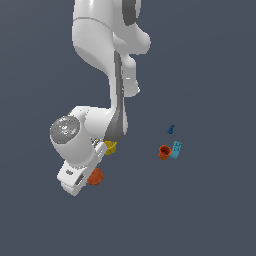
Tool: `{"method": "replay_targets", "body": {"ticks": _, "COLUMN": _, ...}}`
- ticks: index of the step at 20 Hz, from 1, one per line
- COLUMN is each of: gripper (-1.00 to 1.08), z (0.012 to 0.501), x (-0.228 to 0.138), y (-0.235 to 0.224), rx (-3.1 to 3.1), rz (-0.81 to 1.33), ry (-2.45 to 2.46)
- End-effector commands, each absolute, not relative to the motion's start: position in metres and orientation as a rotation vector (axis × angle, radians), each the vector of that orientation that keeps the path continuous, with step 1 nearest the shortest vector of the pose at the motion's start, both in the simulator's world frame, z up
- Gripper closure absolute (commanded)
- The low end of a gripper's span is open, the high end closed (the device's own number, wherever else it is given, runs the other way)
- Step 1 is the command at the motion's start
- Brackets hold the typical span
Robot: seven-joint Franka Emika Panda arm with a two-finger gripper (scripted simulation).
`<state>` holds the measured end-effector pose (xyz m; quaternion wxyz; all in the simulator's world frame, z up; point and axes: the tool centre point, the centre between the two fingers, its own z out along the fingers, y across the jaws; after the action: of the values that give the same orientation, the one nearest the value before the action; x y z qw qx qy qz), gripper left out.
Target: Pick up a designated object from a clutter of objects.
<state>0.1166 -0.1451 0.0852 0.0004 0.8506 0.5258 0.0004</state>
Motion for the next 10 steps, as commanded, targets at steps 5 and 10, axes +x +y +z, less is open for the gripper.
{"method": "replay_targets", "body": {"ticks": 5, "gripper": -0.92, "z": 0.053, "x": 0.115, "y": -0.145, "rx": 2.670, "rz": 0.000, "ry": 1.656}}
{"method": "replay_targets", "body": {"ticks": 10, "gripper": -0.92, "z": 0.047, "x": 0.116, "y": -0.145, "rx": 2.670, "rz": 0.000, "ry": 1.656}}
